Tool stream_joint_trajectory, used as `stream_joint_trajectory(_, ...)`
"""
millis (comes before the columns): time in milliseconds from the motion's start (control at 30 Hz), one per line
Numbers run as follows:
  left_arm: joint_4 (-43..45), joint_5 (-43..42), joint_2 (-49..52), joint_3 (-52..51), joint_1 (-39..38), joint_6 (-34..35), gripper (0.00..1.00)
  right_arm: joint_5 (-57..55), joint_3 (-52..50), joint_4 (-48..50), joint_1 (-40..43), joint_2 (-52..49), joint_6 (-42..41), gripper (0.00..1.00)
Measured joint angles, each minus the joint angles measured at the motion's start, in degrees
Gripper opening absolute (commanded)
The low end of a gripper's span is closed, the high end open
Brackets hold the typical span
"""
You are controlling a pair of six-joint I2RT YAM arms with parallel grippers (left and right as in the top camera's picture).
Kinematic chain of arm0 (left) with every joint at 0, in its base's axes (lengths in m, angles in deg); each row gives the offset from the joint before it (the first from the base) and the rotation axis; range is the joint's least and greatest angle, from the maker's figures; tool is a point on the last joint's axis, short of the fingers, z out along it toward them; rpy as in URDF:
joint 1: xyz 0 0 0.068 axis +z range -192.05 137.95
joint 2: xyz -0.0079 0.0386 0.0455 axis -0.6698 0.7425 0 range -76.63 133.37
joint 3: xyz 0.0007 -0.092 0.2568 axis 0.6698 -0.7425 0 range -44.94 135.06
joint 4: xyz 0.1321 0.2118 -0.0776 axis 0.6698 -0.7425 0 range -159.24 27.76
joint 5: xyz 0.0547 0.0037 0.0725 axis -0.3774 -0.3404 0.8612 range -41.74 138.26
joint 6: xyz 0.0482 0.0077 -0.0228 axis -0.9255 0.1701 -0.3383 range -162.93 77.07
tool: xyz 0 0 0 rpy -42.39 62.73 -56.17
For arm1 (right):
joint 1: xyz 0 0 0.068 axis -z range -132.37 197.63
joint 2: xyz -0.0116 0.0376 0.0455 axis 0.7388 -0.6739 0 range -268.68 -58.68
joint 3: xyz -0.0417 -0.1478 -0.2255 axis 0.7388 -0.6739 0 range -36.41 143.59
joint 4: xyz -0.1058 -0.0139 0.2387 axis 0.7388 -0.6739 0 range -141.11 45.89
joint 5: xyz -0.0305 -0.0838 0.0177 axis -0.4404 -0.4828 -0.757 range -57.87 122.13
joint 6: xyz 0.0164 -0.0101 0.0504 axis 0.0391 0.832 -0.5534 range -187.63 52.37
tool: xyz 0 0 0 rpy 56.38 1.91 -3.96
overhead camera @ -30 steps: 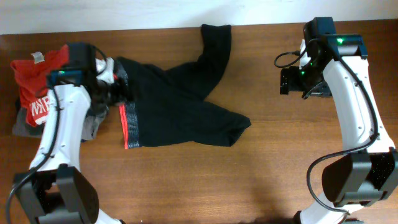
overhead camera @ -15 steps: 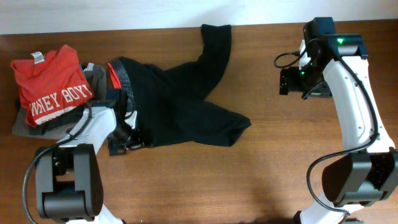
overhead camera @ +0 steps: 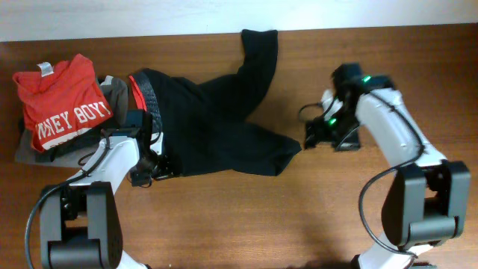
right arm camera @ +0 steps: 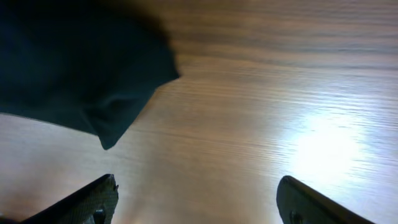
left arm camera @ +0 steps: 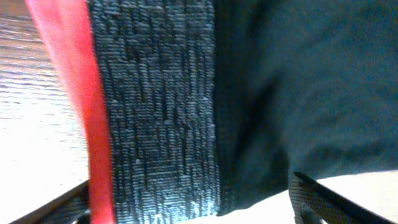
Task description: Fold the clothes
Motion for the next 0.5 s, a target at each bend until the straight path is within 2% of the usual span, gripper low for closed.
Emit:
stream_joint_trajectory(33, 0.44, 0.31, 0.0, -0.11, 0.07, -0.09, 0.63, 0.44, -2.16, 2.1, -1.29, 0.0, 0.04, 0.86)
stream_joint_trajectory(167, 1.05, 0.87, 0.07, -0.33, 0.44, -0.26, 0.57, 1.05, -6.97, 8.28, -4.72, 0.0, 0.04, 0.86)
stream_joint_trajectory(200, 1.18, 0.9, 0.07, -0.35, 0.44, -0.26, 0.51, 1.09, -7.78, 9.27, -5.44, 0.0, 0.04, 0.86)
stream_joint_trajectory(300, 1.53, 0.87, 0.11, -0.44, 0.44, -0.46, 0.48, 1.27, -9.2, 11.23, -6.84, 0.0, 0.02, 0.86)
stream_joint_trajectory(500, 1.77, 0.79, 0.22, -0.44, 0.44, -0.5, 0.33, 1.33, -9.99, 12.22, -7.15, 0.0, 0.02, 0.86)
